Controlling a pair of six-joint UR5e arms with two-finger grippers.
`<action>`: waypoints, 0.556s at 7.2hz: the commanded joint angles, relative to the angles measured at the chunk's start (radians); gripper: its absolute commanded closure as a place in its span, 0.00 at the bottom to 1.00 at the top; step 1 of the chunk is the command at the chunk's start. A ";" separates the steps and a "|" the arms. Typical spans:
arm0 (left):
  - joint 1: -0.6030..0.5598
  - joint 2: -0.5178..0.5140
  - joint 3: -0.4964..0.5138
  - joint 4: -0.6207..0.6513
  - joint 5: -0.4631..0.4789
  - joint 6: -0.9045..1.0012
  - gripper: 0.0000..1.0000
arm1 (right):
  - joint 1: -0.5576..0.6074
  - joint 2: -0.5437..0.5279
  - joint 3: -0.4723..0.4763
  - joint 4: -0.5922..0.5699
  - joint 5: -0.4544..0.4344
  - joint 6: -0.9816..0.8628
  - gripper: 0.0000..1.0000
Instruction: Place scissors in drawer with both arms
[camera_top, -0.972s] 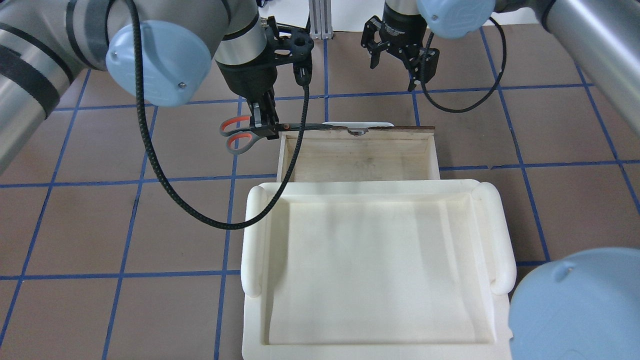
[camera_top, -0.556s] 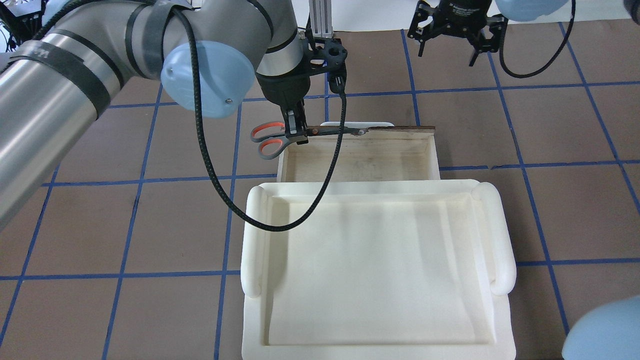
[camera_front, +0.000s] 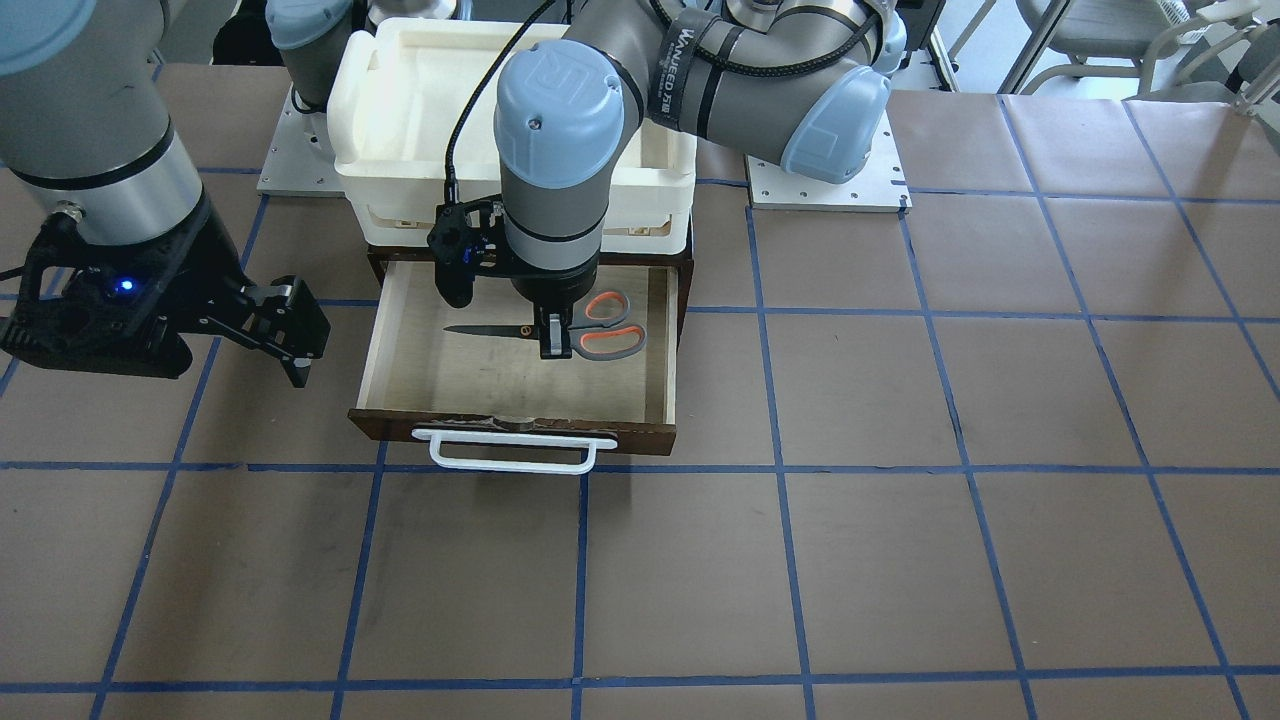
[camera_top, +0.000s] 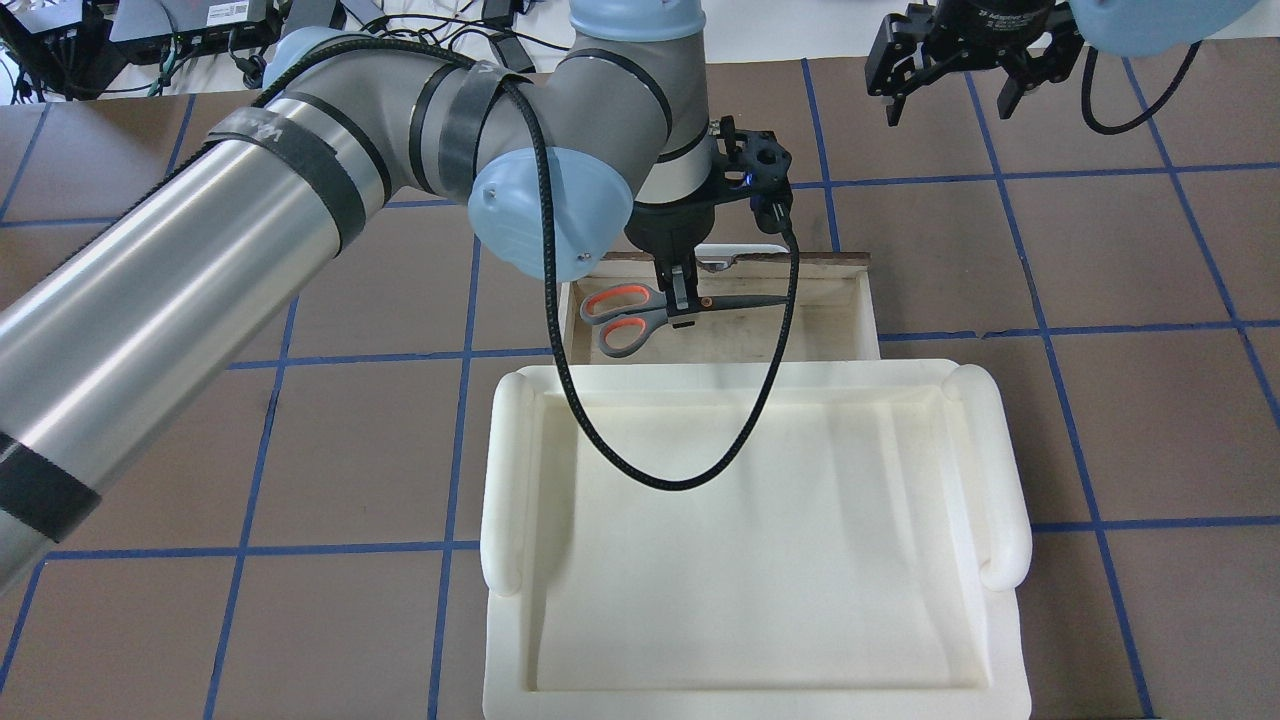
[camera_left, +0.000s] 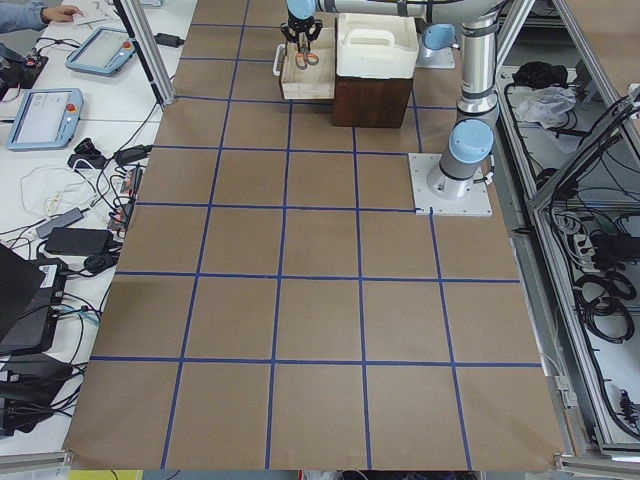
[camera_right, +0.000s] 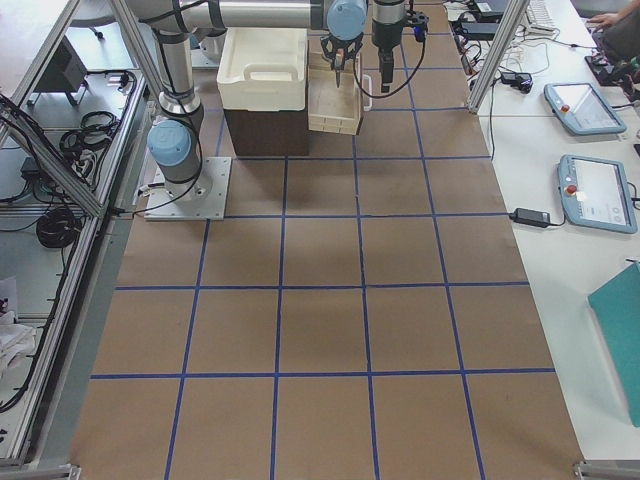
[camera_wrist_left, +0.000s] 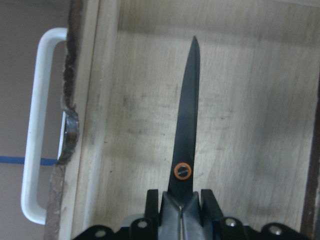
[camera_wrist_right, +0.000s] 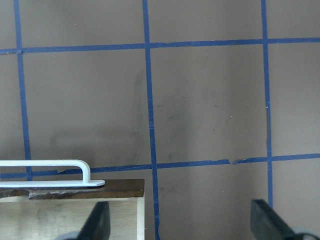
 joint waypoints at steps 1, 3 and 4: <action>-0.024 -0.009 -0.008 -0.030 0.002 -0.001 0.93 | 0.001 -0.007 0.016 0.004 0.062 -0.003 0.00; -0.027 -0.016 -0.014 -0.032 -0.001 -0.003 0.94 | 0.001 -0.013 0.025 0.009 0.054 -0.003 0.00; -0.027 -0.017 -0.014 -0.030 -0.003 -0.006 0.93 | 0.001 -0.016 0.033 0.009 0.045 -0.003 0.00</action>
